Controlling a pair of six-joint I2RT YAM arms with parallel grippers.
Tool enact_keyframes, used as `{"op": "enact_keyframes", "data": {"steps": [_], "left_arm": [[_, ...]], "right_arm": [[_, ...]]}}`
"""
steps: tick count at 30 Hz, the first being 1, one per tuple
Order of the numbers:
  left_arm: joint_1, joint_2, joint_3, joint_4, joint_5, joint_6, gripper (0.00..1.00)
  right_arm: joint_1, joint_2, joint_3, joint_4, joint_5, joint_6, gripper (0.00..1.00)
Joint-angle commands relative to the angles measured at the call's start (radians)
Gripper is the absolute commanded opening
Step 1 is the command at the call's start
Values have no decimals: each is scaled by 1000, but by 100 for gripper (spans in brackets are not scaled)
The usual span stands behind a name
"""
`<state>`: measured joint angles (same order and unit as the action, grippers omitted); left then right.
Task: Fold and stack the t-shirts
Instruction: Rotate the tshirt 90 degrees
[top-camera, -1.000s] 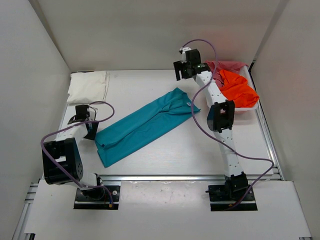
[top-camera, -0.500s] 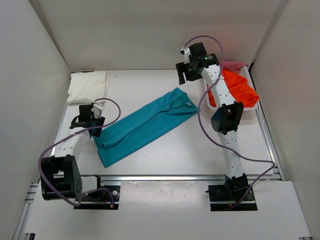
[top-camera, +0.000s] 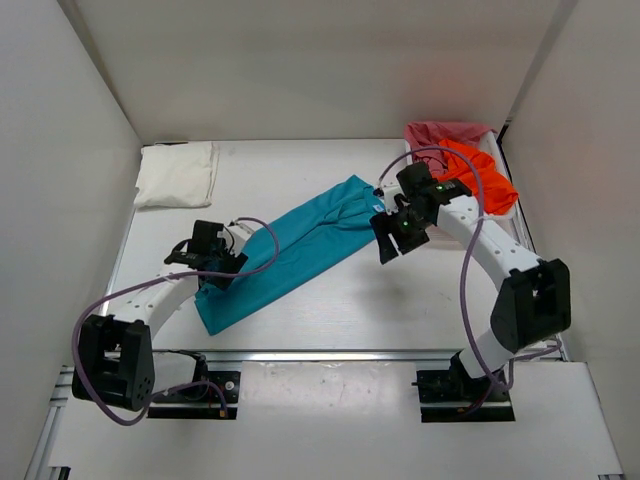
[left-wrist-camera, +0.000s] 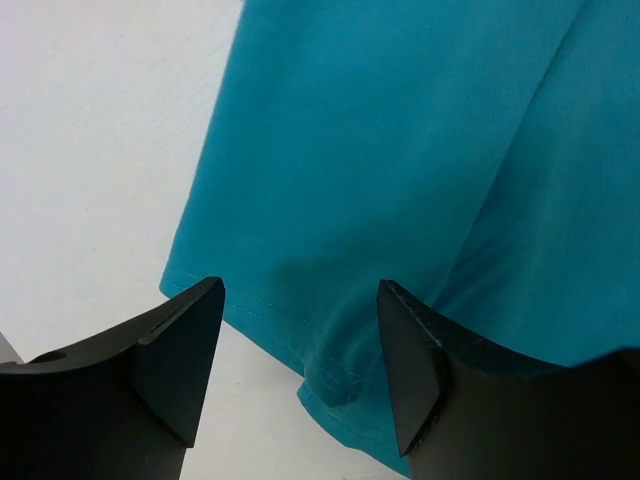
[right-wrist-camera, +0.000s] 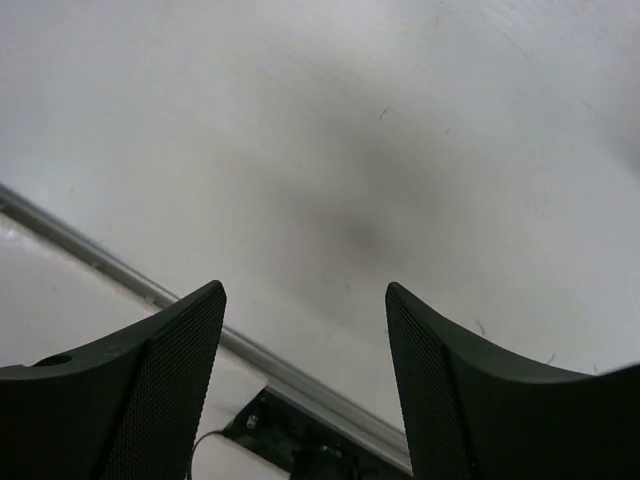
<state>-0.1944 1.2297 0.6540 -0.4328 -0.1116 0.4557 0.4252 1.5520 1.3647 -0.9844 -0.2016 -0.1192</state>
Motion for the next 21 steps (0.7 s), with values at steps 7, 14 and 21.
{"op": "enact_keyframes", "data": {"steps": [7, 14, 21], "left_arm": [[-31, 31, 1, -66, 18, 63, 68], [-57, 34, -63, -90, -42, 127, 65], [-37, 60, -83, -84, -79, 166, 66]], "right_arm": [[-134, 164, -93, 449, -61, 201, 59], [-125, 197, -157, 631, 88, 354, 59], [-121, 307, -101, 667, 226, 441, 59]]}}
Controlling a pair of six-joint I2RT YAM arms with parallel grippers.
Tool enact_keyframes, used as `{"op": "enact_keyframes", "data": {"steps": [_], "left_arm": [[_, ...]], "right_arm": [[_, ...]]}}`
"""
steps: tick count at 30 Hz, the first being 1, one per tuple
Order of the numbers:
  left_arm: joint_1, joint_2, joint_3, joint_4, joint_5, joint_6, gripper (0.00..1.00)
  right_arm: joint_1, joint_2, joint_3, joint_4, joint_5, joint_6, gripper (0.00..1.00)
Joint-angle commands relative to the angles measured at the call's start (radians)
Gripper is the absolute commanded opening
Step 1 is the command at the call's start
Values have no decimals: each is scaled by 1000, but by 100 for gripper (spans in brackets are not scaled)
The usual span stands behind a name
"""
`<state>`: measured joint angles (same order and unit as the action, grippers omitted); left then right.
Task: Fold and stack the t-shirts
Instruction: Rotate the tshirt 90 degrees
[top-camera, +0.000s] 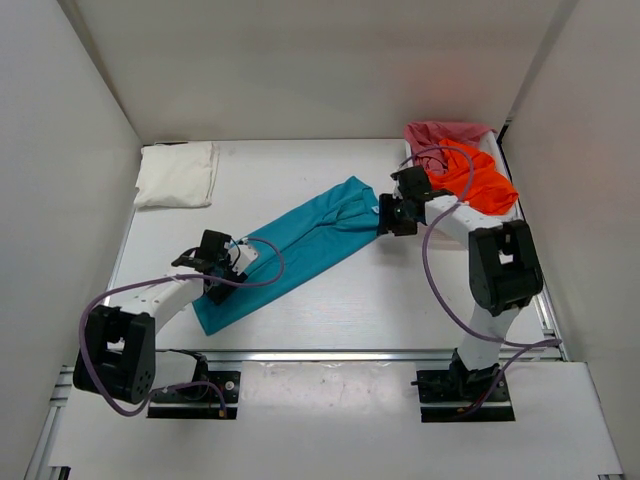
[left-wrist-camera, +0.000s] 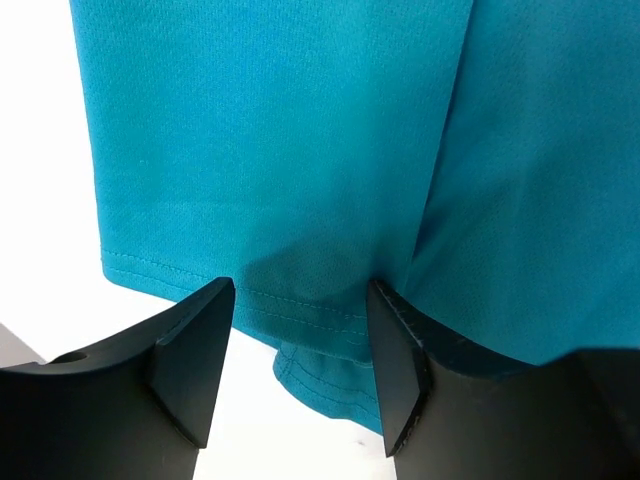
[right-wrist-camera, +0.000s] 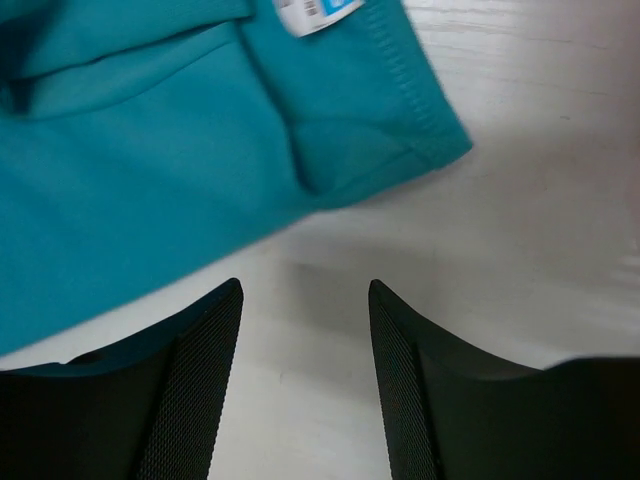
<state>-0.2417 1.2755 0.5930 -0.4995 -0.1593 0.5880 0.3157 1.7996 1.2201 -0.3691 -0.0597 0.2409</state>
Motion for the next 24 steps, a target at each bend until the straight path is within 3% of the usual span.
{"op": "enact_keyframes", "data": {"steps": [1, 12, 15, 18, 24], "left_arm": [[12, 19, -19, -16, -37, 29, 67], [-7, -5, 14, -73, -32, 16, 72], [-7, -48, 25, -103, -37, 9, 75], [5, -105, 48, -135, -20, 4, 77], [120, -136, 102, -189, 0, -39, 81]], "right_arm": [[-21, 72, 51, 41, 78, 78, 58], [-21, 260, 229, 12, 90, 124, 56], [-6, 308, 283, -1, 109, 118, 43], [-3, 354, 354, -13, 133, 103, 2], [43, 513, 626, -16, 189, 63, 1]]}}
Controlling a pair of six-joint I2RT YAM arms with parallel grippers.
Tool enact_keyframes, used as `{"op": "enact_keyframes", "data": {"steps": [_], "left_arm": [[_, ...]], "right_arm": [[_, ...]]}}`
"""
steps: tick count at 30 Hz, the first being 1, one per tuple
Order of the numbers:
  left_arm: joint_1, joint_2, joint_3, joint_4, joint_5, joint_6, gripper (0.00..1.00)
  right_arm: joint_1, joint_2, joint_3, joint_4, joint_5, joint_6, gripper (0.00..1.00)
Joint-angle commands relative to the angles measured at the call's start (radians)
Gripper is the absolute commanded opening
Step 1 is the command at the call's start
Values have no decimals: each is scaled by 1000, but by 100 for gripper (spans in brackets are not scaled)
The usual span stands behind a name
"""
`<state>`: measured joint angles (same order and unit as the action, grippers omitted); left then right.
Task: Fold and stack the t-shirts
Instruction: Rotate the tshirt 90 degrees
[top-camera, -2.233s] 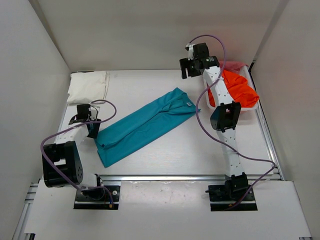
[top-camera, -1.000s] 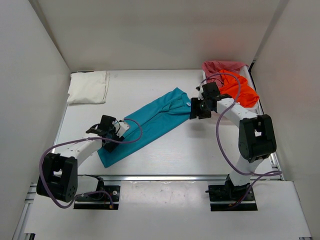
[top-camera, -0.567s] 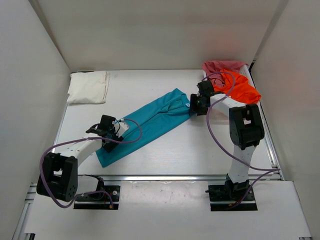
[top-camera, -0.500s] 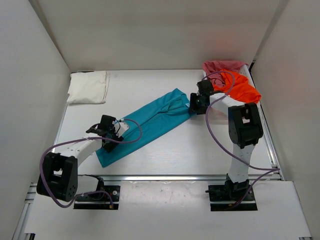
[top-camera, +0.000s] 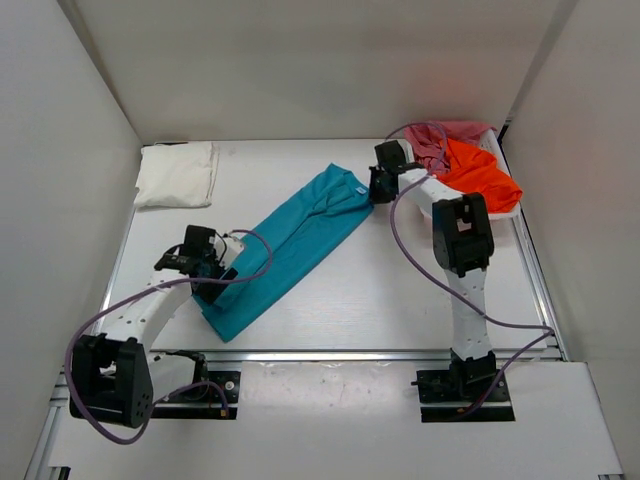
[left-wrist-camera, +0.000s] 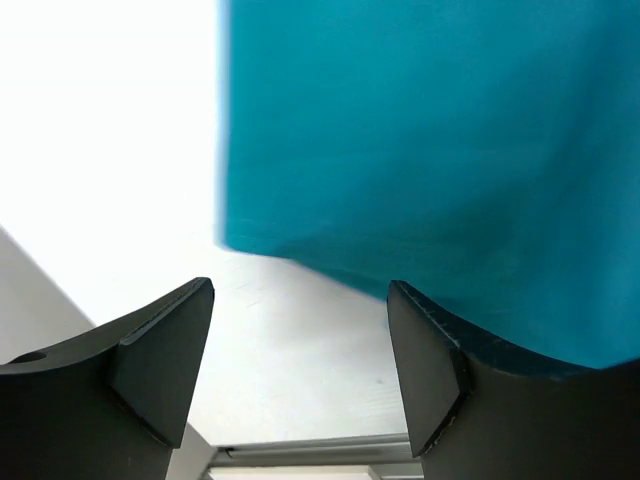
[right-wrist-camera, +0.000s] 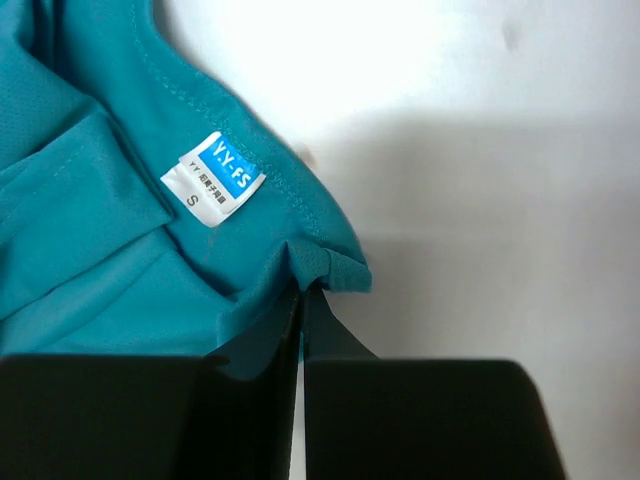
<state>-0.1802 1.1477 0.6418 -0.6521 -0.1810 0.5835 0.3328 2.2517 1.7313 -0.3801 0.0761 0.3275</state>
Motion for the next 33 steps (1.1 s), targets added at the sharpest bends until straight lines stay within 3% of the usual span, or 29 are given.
{"op": "enact_keyframes", "data": {"steps": [1, 3, 5, 7, 9, 13, 17, 22, 29, 33], "left_arm": [[64, -2, 62, -46, 29, -49, 81], [117, 44, 76, -69, 31, -59, 82], [134, 76, 82, -75, 28, -77, 83], [162, 113, 104, -77, 18, -86, 83], [172, 141, 110, -58, 12, -80, 83], [174, 164, 110, -21, 14, -83, 83], [217, 198, 117, 35, 24, -102, 82], [235, 170, 113, 81, 23, -109, 83], [295, 107, 76, 106, 71, -148, 83], [341, 67, 99, 51, 129, -204, 83]], "right_arm": [[35, 93, 178, 13, 51, -36, 0], [70, 146, 284, 53, 109, -76, 2], [87, 189, 382, 72, 152, -140, 15], [84, 222, 459, 41, 90, -118, 44], [71, 218, 471, 29, 34, -61, 60], [68, 175, 429, 30, 75, -107, 78], [71, 77, 329, 43, 126, -117, 84], [115, -203, -11, 116, 175, -188, 88], [214, -500, -349, 194, -67, -368, 79], [324, -569, -441, 202, -321, -513, 76]]}}
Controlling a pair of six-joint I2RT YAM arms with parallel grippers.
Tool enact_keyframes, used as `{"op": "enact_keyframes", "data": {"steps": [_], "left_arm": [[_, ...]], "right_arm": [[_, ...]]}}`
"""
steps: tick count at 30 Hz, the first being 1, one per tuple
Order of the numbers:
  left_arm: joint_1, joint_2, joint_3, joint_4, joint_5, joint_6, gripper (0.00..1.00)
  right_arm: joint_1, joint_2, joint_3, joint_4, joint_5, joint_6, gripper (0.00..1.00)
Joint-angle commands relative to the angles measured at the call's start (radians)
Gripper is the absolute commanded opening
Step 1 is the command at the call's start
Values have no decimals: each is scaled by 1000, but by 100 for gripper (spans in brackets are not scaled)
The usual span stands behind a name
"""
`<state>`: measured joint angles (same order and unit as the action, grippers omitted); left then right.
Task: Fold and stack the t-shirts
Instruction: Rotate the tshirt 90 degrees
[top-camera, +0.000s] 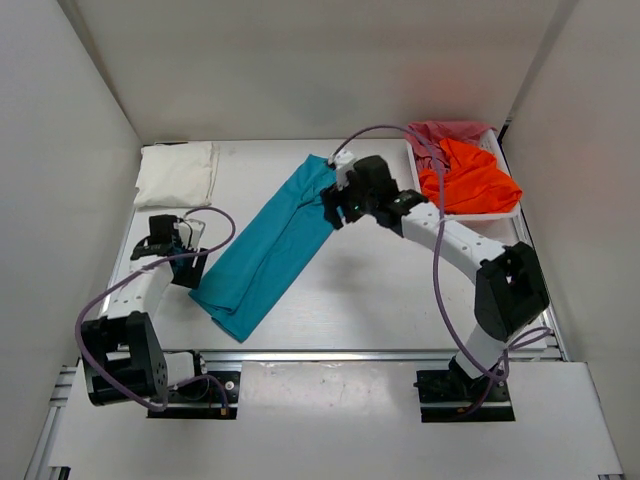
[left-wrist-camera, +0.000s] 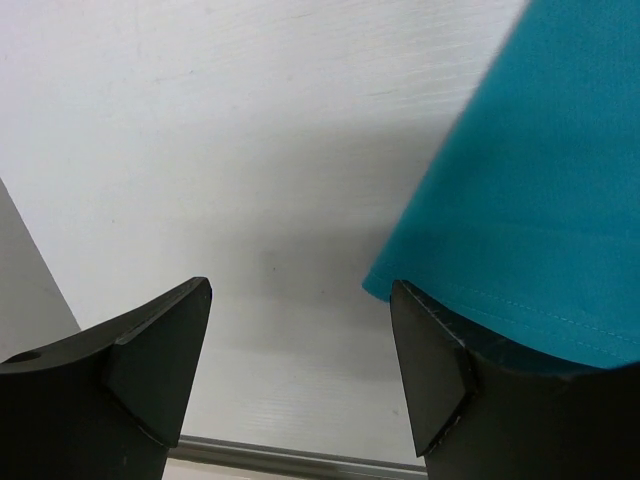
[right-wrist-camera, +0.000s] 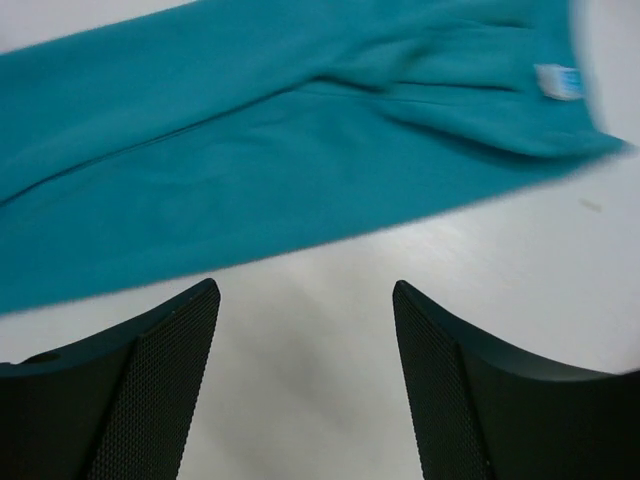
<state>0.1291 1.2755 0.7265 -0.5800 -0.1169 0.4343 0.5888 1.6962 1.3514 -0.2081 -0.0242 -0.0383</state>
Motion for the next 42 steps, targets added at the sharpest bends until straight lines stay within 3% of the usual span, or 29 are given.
{"op": "enact_keyframes", "data": {"steps": [1, 4, 7, 12, 17, 26, 34, 42], "left_arm": [[50, -82, 14, -36, 77, -66, 83], [105, -146, 13, -61, 89, -71, 83], [167, -221, 10, -92, 103, -78, 83], [225, -301, 36, -138, 88, -118, 84], [268, -300, 68, -165, 158, -167, 84], [300, -234, 50, -130, 217, -189, 84], [326, -220, 24, -109, 237, -193, 84], [317, -234, -7, -87, 241, -200, 84]], "right_arm": [[104, -20, -76, 29, -287, -164, 75], [186, -18, -106, 24, -411, -216, 72], [311, 22, -92, 45, -428, -302, 71], [503, 98, -52, 114, -376, -374, 77], [667, 150, -15, 141, -320, -391, 79], [635, 417, 265, 50, -437, -341, 80], [655, 487, 287, 39, -448, -345, 77], [689, 471, 187, 55, -448, -278, 77]]}}
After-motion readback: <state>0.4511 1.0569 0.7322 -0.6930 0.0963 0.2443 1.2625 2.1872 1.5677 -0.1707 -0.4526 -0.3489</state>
